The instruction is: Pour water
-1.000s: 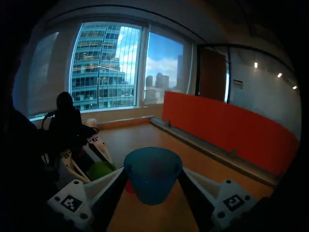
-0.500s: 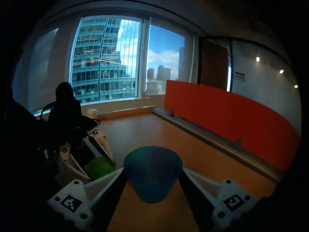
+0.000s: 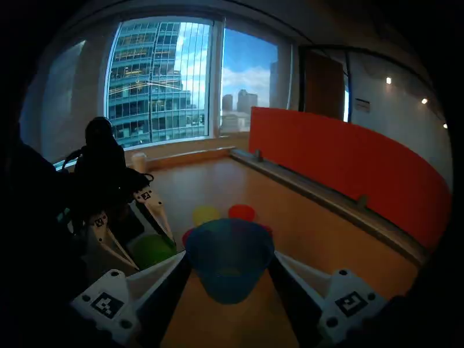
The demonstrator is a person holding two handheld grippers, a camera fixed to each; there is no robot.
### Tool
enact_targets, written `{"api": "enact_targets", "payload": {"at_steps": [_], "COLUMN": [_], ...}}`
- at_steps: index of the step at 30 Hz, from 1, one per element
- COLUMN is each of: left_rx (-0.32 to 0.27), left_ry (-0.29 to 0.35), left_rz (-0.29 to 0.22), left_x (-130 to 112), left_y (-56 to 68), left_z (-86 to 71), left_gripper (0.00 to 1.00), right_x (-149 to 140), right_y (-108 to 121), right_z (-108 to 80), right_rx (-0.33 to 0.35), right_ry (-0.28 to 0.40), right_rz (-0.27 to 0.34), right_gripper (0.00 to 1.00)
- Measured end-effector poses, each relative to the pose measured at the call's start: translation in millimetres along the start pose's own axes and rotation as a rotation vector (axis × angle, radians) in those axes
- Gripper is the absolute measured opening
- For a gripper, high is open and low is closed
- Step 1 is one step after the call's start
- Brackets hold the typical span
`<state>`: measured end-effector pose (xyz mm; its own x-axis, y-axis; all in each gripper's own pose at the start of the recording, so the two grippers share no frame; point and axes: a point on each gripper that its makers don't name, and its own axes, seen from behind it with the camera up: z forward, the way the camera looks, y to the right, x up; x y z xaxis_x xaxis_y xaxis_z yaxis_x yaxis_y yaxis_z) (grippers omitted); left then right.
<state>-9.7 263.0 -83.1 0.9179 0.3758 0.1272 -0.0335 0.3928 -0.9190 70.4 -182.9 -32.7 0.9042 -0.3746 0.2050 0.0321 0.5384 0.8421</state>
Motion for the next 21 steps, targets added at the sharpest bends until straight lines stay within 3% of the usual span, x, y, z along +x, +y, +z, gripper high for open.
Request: {"api": "enact_targets", "payload": {"at_steps": [21], "left_rx": [-0.028], "left_ry": [-0.081], "left_rz": [-0.001], "left_x": [-43], "left_y": [2.1], "left_z": [16.7], "left_gripper": [0.87], "right_x": [-39], "right_y": [1], "right_z": [21.2], "right_rx": [0.021], "right_ry": [-0.071], "right_rz": [0.02], "right_gripper": [0.91]}}
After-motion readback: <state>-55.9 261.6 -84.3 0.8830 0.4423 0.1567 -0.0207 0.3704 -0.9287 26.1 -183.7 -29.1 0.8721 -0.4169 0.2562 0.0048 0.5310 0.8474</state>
